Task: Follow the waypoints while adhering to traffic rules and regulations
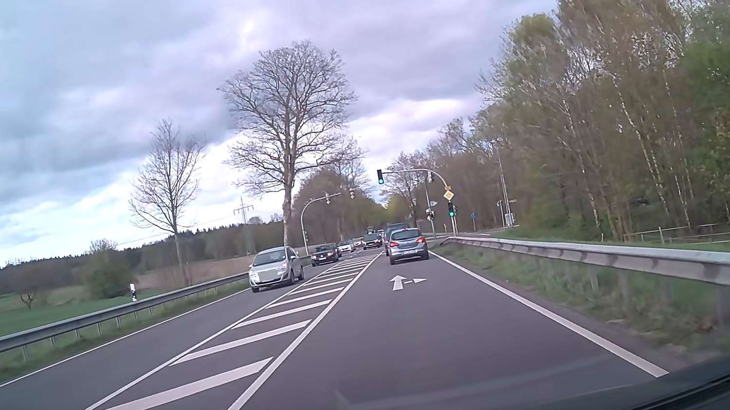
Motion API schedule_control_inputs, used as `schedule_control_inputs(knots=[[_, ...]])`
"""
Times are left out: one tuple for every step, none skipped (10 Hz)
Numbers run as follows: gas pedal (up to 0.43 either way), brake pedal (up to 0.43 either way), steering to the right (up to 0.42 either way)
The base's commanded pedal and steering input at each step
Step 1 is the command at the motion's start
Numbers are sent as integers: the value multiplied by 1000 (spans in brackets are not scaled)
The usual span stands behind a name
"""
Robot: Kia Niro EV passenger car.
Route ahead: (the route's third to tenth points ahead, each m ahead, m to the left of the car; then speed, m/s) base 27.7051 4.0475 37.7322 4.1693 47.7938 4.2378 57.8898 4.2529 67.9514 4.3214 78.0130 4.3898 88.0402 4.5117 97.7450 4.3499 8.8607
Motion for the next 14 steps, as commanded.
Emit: schedule_control_inputs(knots=[[0, 6, -3], [0, 6, -3], [0, 6, -3], [0, 6, -4], [0, 6, -3], [0, 6, -3], [0, 0, -4], [0, 6, -3], [0, 0, -4], [0, 0, -3], [0, 6, -3], [0, 6, -1], [0, 6, -1], [0, 0, 0]])
